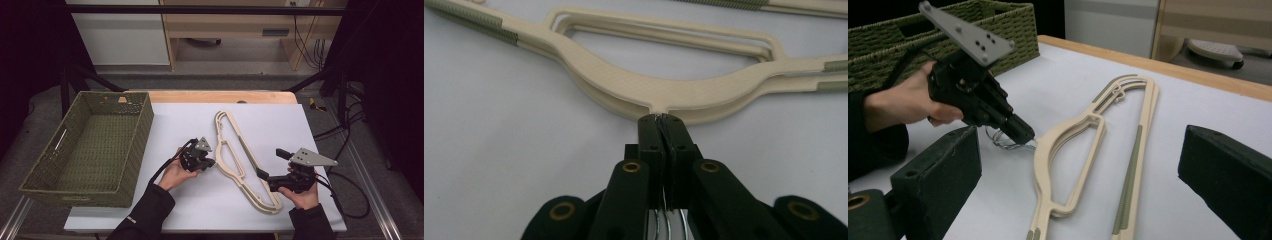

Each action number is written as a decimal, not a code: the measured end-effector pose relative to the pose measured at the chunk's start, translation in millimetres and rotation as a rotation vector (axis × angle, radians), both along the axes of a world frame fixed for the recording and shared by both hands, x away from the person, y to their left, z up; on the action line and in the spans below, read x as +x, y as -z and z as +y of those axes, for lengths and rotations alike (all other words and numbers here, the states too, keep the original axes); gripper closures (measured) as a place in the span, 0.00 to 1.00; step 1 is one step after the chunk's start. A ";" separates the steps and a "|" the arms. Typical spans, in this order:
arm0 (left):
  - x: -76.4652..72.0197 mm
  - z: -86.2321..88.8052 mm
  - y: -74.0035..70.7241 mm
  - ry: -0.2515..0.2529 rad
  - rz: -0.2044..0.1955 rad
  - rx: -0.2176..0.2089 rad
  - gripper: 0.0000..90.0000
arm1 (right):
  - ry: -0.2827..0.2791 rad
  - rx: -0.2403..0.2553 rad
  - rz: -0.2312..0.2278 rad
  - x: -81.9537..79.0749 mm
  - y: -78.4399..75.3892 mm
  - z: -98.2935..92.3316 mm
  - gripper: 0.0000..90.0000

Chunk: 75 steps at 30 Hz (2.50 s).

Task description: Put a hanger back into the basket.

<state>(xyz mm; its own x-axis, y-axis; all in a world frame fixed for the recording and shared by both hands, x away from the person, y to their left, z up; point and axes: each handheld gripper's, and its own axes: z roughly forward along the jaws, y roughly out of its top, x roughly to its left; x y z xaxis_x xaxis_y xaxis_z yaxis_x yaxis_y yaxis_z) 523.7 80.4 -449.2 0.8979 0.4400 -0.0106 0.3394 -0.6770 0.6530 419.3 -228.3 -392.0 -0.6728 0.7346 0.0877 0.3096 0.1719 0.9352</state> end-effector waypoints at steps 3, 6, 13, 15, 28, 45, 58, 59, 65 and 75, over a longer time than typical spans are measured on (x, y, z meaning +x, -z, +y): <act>-4.6 -1.5 -6.8 -0.010 -0.013 0.020 0.98 | -0.006 -0.010 0.014 2.6 4.6 7.8 0.06; -8.2 -3.0 -11.5 -0.021 -0.001 0.029 0.98 | -0.024 -0.025 0.020 5.2 9.0 16.5 0.07; -16.5 -8.4 -24.7 -0.058 0.015 0.063 0.98 | -0.060 -0.096 0.039 15.8 20.2 48.7 0.10; -19.2 -10.0 -28.3 -0.061 0.023 0.071 0.98 | -0.059 -0.116 0.045 19.1 21.9 56.7 0.12; -31.6 -16.2 -42.7 -0.077 0.033 0.086 0.98 | -0.094 -0.271 0.105 30.5 45.4 92.0 0.31; -35.7 -17.0 -45.3 -0.082 0.032 0.069 0.98 | -0.127 -0.425 0.100 29.4 65.5 112.0 0.79; -51.4 5.9 -81.2 -0.097 -0.079 -0.142 0.64 | -0.139 -0.445 0.074 27.6 60.9 108.5 0.84; -56.3 15.5 -91.2 -0.113 -0.102 -0.197 0.59 | -0.131 -0.438 0.075 27.0 59.6 108.2 0.84; -69.4 44.1 -109.9 -0.137 -0.183 -0.269 0.33 | -0.118 -0.445 0.046 24.8 48.0 100.3 0.86; -92.4 90.2 -110.6 -0.194 -0.238 -0.336 0.15 | -0.070 -0.460 0.002 23.9 34.2 83.6 0.89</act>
